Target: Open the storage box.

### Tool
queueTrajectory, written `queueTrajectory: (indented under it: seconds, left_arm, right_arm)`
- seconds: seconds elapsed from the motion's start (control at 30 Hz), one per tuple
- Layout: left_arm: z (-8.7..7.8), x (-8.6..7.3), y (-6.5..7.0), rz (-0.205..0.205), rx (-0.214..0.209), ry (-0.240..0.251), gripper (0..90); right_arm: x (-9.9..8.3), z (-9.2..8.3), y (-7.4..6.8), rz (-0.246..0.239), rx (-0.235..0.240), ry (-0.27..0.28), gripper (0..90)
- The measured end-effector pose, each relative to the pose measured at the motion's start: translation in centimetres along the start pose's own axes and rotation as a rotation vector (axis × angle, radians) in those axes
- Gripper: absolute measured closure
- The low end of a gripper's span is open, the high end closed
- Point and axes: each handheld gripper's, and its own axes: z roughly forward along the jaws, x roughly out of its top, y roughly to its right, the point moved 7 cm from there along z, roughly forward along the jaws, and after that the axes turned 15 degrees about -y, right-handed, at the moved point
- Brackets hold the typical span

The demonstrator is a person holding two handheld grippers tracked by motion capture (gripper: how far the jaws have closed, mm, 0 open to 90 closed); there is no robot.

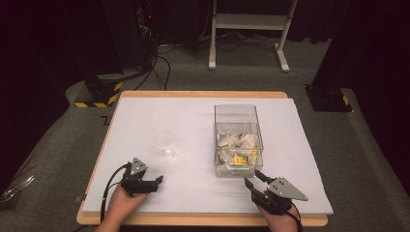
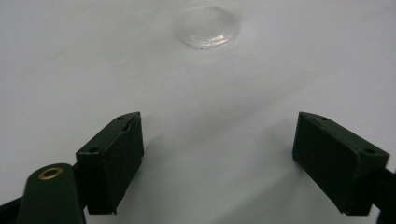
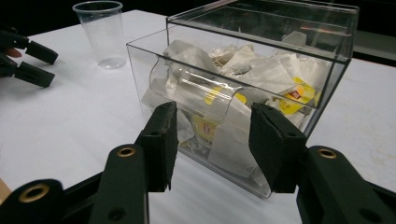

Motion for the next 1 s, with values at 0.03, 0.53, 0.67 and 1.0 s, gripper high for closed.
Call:
queueTrajectory:
  seconds: [0.03, 0.53, 0.67, 1.0]
  left_arm:
    - [0.0, 0.0, 0.0, -0.001, 0.0, 0.001, 16.6]
    - [0.0, 0.0, 0.0, 0.001, -0.002, 0.001, 16.6]
    - [0.0, 0.0, 0.0, 0.002, -0.001, -0.002, 16.6]
    - [0.0, 0.0, 0.0, 0.0, -0.001, -0.001, 16.6]
  right_arm:
    - [0.0, -0.1, 0.1, 0.001, -0.001, 0.004, 52.4]
    - [0.8, -1.4, 2.7, 0.065, -0.07, 0.054, 51.8]
    - [1.2, -1.6, 3.4, 0.067, -0.092, 0.055, 51.4]
    - [3.4, 0.2, 5.3, 0.086, -0.127, 0.038, 48.9]
